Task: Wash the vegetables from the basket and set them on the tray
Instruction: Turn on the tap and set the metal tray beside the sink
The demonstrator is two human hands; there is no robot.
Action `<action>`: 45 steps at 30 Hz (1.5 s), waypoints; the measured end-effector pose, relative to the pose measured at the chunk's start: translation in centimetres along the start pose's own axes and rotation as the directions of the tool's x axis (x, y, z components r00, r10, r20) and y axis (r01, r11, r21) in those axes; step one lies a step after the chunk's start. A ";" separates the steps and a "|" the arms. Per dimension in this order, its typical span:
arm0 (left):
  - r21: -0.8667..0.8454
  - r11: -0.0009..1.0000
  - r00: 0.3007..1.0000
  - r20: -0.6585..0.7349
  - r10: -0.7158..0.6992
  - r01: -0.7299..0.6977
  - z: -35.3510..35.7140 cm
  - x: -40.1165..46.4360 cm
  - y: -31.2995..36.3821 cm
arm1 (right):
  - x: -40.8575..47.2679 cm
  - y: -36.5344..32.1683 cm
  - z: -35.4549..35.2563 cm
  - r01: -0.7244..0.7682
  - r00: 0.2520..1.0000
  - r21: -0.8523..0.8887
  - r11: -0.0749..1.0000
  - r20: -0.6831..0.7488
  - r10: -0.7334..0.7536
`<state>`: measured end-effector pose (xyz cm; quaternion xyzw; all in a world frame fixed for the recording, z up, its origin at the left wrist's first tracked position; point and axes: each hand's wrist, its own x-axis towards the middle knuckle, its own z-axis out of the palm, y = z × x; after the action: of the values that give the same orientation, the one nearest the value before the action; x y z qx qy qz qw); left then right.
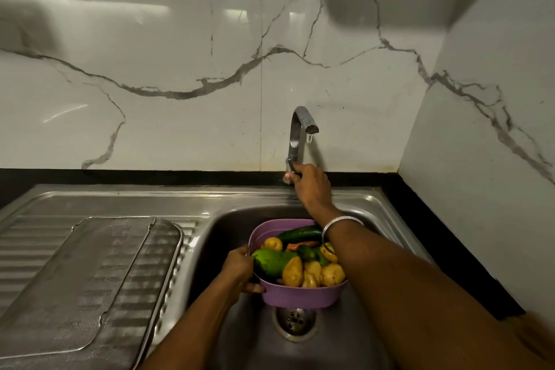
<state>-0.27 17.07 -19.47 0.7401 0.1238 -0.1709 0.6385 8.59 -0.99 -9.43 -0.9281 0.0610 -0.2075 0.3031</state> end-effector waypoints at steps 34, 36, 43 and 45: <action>0.429 0.879 0.936 -0.176 0.305 -0.206 -1.2 -1.8 1.2 | -12.6 0.7 -3.8 -0.094 0.954 -0.085 0.992 0.279 0.114; 0.344 0.892 0.895 -0.228 0.383 -0.294 -1.6 -3.4 2.2 | -13.7 -1.4 -3.9 -0.037 0.968 -0.109 0.993 0.244 0.063; 0.182 0.718 0.655 -0.307 0.690 -0.672 -11.4 -11.3 9.2 | -14.4 -10.1 -0.9 0.140 0.975 0.099 0.985 0.161 -0.155; 0.331 0.706 0.546 -0.462 0.700 -0.626 -17.4 -13.0 8.6 | -15.3 -12.0 1.3 0.146 0.968 0.126 0.981 0.187 -0.168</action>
<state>-7.03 33.34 -4.11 0.7860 0.0036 0.2986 0.5413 -4.85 13.02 -8.61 -0.9277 -0.0544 -0.1414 0.3413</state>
